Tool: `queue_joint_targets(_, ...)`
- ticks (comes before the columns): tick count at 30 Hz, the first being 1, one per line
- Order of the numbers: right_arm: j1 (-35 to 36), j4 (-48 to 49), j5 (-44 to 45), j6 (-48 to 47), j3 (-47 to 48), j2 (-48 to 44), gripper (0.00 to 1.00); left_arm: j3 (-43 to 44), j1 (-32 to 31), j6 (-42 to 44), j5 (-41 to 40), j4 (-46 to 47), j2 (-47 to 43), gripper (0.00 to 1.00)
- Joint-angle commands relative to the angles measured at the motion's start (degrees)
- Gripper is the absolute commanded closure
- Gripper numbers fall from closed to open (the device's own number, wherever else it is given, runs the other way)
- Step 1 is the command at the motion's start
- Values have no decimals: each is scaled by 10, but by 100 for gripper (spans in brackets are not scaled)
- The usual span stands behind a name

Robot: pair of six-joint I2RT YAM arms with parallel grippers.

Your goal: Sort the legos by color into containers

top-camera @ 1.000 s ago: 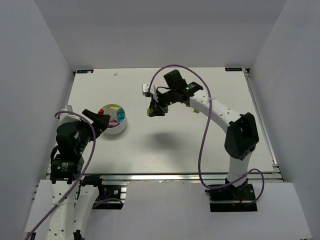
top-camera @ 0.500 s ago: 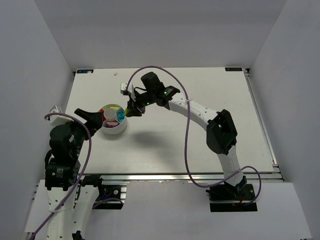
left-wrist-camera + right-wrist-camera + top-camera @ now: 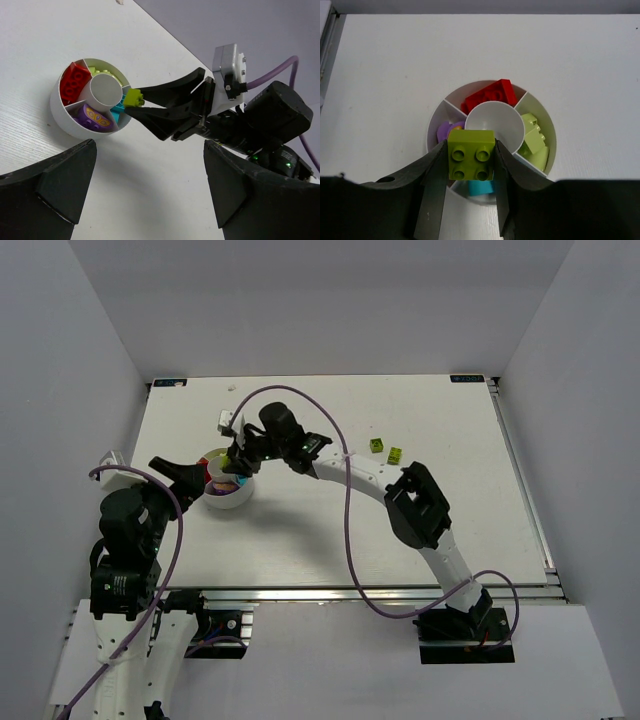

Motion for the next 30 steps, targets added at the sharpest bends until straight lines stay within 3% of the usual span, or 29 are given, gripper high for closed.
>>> queue_joint_targets(1,11,100,40,21,28,13,100,3,2,0,-2,2,-1,4)
queue_joint_targets(14,20,139,87,25,74,75,83,-3,2,-3,3,5,4,4)
queue_joint_targets(21,20,139,86,15,61,75,53,-6,2,-4,4,7,6,4)
queue_joint_targets(27,19,140,85,12,46,63,41,-5,2,-3,7,12,11,4)
queue_joint_targets(30,19,144,80,11,32,49,40,-8,2,-4,10,17,11,4)
